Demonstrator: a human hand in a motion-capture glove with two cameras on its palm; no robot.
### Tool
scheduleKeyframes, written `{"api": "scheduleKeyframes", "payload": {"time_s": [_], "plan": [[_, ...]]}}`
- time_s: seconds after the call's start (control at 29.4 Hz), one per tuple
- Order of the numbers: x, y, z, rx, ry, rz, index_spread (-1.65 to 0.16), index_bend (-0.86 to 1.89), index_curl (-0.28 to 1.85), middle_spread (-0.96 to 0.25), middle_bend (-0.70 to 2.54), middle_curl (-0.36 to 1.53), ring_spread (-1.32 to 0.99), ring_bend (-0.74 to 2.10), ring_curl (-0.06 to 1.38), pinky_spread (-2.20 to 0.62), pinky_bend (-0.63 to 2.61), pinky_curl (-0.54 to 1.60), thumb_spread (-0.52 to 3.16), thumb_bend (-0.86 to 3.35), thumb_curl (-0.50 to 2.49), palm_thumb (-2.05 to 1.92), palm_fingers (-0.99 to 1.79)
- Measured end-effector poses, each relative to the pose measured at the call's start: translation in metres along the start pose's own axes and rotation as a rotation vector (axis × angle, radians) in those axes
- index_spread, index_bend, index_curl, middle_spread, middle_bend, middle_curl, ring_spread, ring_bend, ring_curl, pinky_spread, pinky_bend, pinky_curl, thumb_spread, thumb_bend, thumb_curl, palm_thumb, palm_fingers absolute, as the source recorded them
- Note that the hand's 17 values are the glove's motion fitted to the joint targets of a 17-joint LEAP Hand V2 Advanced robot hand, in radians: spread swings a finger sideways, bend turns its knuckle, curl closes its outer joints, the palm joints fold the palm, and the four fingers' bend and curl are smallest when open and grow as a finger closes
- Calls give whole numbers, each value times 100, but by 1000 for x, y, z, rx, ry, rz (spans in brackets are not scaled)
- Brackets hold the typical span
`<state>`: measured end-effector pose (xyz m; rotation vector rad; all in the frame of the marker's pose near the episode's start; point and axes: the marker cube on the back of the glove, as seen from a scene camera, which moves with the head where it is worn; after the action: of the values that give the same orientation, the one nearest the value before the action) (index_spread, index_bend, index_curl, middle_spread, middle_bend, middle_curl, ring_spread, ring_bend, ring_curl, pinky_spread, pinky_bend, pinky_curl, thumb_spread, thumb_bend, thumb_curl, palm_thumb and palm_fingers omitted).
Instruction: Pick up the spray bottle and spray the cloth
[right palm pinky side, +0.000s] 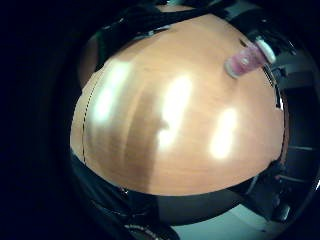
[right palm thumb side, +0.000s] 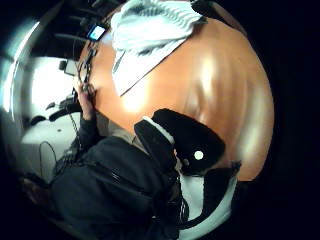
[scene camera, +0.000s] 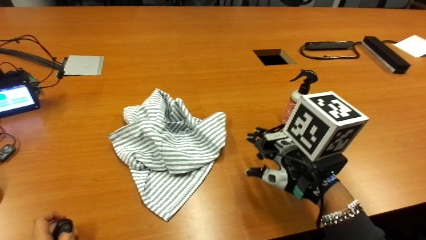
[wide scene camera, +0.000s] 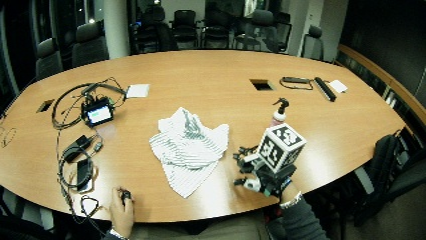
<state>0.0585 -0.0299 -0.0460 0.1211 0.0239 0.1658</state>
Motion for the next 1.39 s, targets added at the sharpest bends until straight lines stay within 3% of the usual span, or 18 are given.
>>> {"api": "scheduleKeyframes", "payload": {"time_s": [0.2,0.41,0.68,0.99,1.12,1.39], "plan": [[51,-40,-46,249,57,142,-39,16,28,-5,23,23,-7,32,22,23,29,25,112,8,19,45,52],[100,-84,-84,372,108,302,-38,15,29,-6,27,27,-8,30,24,19,25,27,116,12,23,58,53],[154,-123,-65,467,-248,522,-31,4,21,-10,32,32,-10,51,31,17,25,28,117,16,27,74,62],[155,-135,-35,614,-675,481,-30,26,29,-19,45,38,-14,52,32,14,10,23,111,18,33,90,98],[157,-140,-24,662,-784,406,-29,21,32,-21,46,40,-16,53,34,10,15,24,107,14,36,90,107],[151,-125,-9,905,-728,292,-29,24,39,-22,49,44,-19,52,38,-14,35,31,128,9,32,80,143]]}}
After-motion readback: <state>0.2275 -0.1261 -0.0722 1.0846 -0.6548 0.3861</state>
